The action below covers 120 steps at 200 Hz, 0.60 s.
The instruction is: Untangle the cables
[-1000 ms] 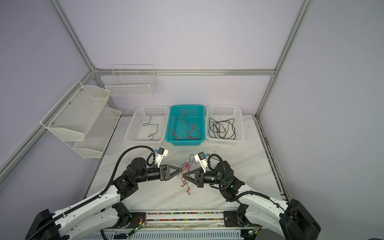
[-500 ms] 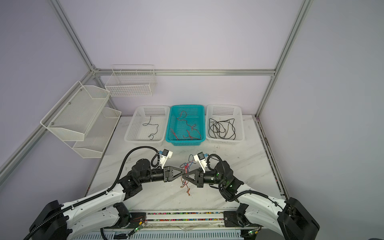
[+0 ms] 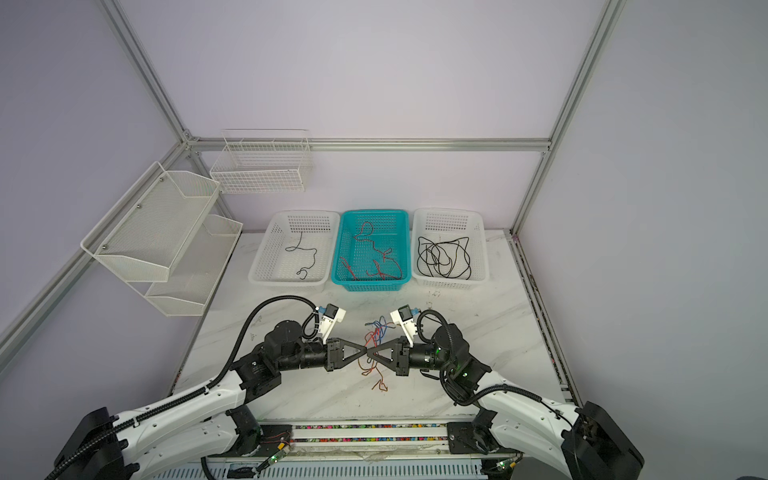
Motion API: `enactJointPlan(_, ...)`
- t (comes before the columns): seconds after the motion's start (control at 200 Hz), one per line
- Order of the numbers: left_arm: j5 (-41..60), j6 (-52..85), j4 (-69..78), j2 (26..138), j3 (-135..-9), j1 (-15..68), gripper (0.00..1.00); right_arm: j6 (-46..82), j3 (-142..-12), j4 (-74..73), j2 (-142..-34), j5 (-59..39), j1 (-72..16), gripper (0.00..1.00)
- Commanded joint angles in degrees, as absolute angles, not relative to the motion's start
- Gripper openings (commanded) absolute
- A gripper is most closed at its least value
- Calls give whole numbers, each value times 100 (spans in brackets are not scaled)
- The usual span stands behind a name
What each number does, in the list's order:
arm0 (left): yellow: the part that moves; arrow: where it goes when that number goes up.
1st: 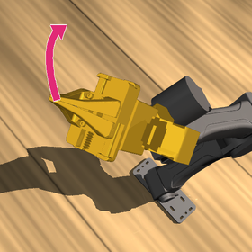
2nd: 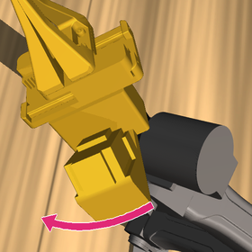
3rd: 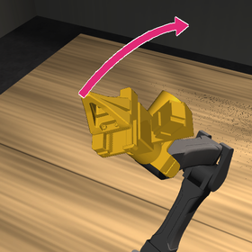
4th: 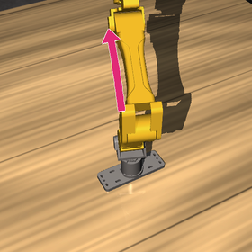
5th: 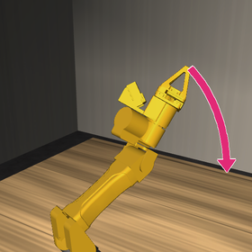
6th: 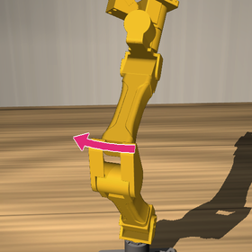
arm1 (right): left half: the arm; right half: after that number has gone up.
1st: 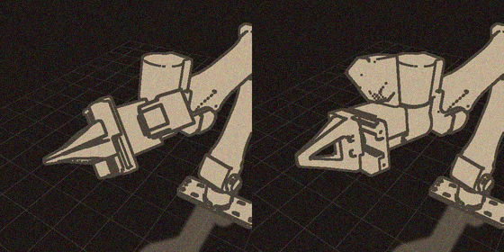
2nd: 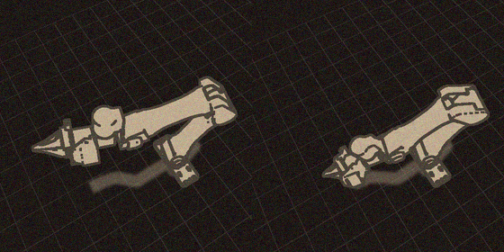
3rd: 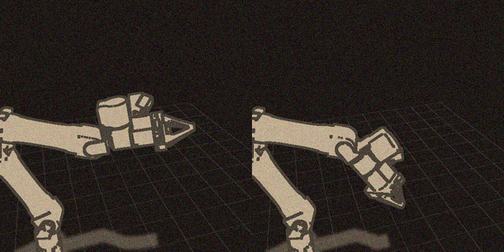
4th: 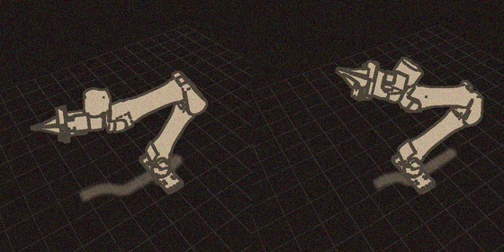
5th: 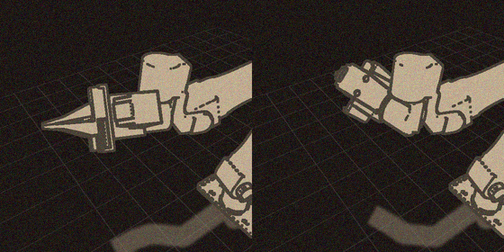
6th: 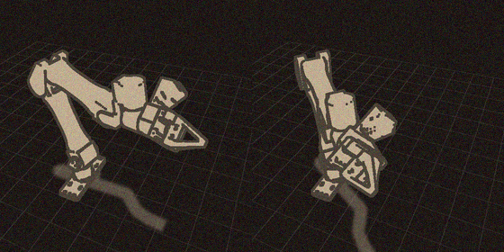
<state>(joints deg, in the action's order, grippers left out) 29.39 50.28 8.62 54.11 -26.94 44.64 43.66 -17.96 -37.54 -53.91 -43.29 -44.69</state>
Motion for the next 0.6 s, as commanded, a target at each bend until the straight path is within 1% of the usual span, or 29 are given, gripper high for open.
enactJointPlan(0.0,2182,4519,-722,5287,-3198,4304,0,4289,-1837,-3689,-4989,-4212,-4469,0)
enactJointPlan(0.1,1549,4455,-1679,5102,-3398,4124,0,4236,-1870,-3106,-4768,-3833,-4457,0)
enactJointPlan(0.205,1517,4403,-2006,4864,-3437,3825,0,4175,-1831,-2813,-4735,-3639,-4421,0)
enactJointPlan(0.245,1576,4390,-2045,4783,-3430,3714,0,4180,-1803,-2809,-4753,-3639,-4408,11)
enactJointPlan(0.36,1735,4352,-2070,4696,-3428,3557,0,4152,-1791,-2805,-4755,-3674,-4410,27)
enactJointPlan(0.45,1826,4255,-2141,4760,-3499,3550,0,4082,-1893,-2725,-4696,-3698,-4405,42)
enactJointPlan(0.495,1787,4175,-2259,4789,-3578,3542,0,3993,-1978,-2606,-4664,-3717,-4407,45)
enactJointPlan(0.595,1715,3995,-2521,4740,-3733,3532,0,3806,-2145,-2311,-4622,-3586,-4401,46)
